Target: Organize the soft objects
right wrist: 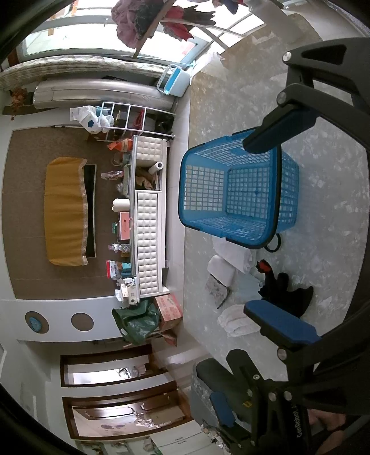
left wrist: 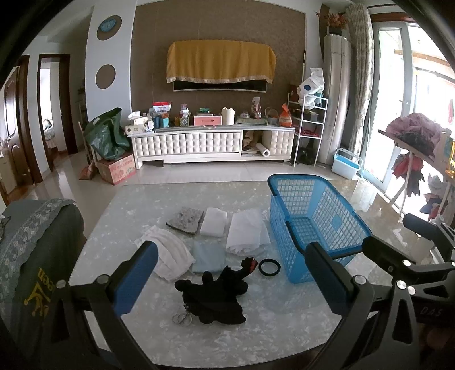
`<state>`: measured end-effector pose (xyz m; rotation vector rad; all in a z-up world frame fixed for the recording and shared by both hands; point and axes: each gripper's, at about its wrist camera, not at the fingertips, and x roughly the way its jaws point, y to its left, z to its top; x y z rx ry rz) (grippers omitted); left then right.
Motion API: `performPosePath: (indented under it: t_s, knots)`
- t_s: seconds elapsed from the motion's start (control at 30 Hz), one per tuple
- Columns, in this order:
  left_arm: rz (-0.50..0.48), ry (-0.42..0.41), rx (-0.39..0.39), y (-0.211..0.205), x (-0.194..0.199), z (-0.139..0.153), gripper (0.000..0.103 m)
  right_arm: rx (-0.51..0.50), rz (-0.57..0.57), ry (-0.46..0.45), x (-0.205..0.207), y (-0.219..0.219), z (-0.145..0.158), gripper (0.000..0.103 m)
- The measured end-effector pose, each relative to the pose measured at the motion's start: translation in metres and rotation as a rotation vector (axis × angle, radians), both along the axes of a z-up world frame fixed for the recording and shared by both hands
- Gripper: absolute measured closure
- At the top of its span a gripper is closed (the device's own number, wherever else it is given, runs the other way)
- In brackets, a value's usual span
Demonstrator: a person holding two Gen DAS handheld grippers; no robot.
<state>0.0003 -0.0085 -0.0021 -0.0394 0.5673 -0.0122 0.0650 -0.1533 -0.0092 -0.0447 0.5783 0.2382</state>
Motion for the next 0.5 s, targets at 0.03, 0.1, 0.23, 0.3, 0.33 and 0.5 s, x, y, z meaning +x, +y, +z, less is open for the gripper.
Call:
performPosePath:
  t_s: [0.03, 0.1, 0.23, 0.3, 0.33, 0.5]
  knots:
    - [0.000, 0.001, -0.001, 0.0003, 0.0001, 0.0000, 0.000, 0.004, 0.002, 0.002, -0.0001, -0.0001, -0.0001, 0.000]
    - [0.000, 0.001, 0.003, 0.0005, -0.0003, 0.0000, 0.000, 0.009, 0.004, 0.006, -0.0002, -0.0006, -0.0001, 0.000]
    - [-0.004, -0.003, 0.004, 0.0004, -0.0013, -0.0005, 0.000, 0.011, 0.005, 0.007, -0.0011, -0.0020, 0.0003, 0.000]
    - [-0.004, -0.004, 0.003, 0.0004, -0.0017, -0.0004, 0.000, 0.013, 0.004, 0.008, -0.0010, -0.0023, 0.0005, 0.000]
    - [-0.005, -0.005, 0.003, 0.0002, -0.0022, -0.0006, 0.000, 0.012, 0.005, 0.007, -0.0010, -0.0021, 0.0004, 0.000]
    - [-0.008, -0.008, 0.012, 0.0010, -0.0031, 0.0007, 0.000, 0.013, 0.005, 0.008, -0.0010, -0.0025, 0.0003, 0.000]
